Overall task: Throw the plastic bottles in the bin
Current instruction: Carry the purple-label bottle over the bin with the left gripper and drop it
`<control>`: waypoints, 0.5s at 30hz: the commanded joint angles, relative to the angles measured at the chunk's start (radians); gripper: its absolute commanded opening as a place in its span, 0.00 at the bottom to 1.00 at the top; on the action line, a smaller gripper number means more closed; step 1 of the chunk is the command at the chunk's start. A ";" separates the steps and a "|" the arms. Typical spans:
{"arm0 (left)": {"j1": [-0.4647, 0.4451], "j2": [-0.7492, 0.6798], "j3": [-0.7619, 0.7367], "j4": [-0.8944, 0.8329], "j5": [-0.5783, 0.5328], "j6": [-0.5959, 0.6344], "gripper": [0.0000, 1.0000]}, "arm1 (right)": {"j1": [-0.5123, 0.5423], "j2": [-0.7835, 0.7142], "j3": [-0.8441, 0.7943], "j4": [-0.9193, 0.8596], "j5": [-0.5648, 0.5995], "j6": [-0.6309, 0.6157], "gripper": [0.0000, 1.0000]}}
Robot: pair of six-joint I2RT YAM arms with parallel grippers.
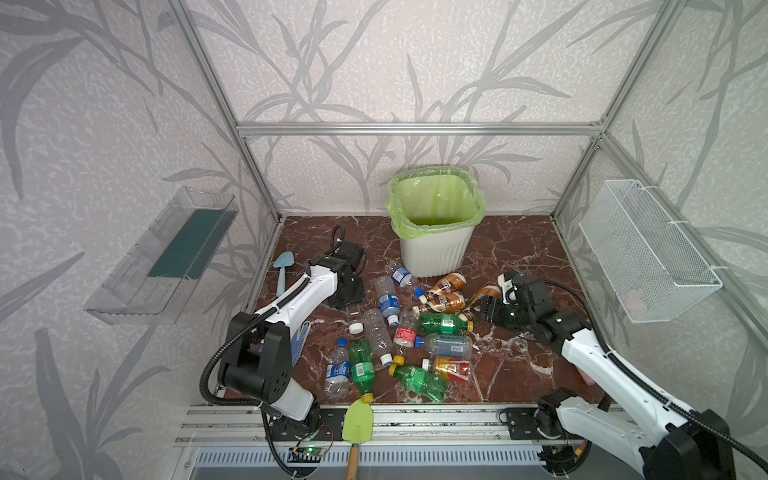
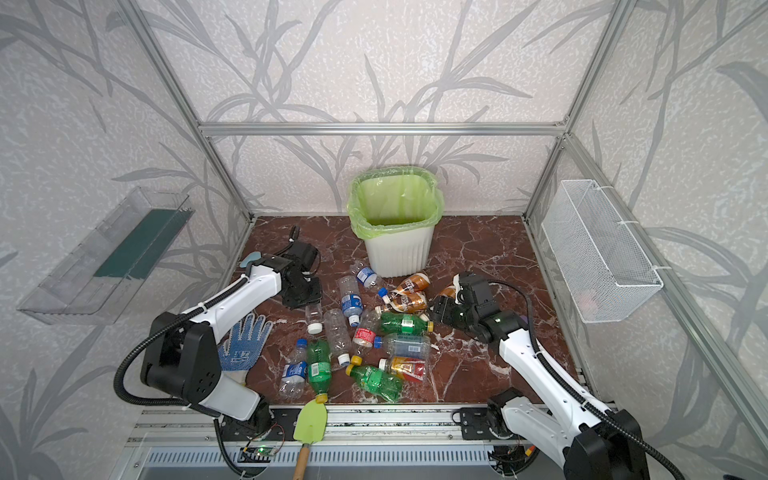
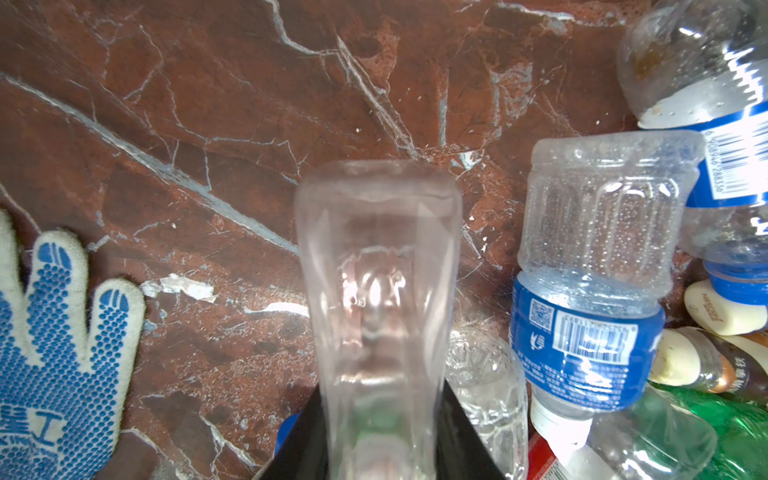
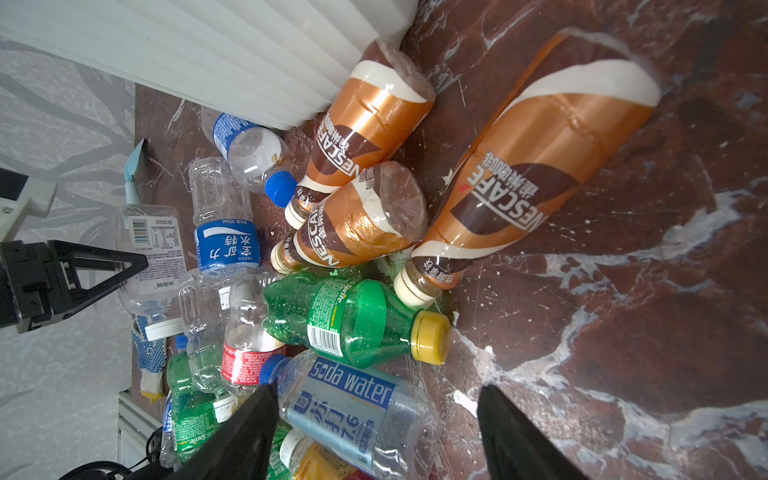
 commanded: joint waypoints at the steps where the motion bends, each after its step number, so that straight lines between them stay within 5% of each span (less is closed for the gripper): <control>1: -0.005 -0.074 0.041 -0.031 -0.019 -0.006 0.31 | 0.001 -0.003 0.000 0.011 -0.005 -0.011 0.76; 9: -0.044 -0.187 0.190 0.054 0.086 -0.021 0.31 | 0.001 0.004 -0.007 0.025 -0.020 -0.001 0.76; 15: -0.155 -0.100 0.698 0.176 0.102 -0.015 0.29 | -0.003 -0.016 0.017 -0.001 -0.018 -0.014 0.76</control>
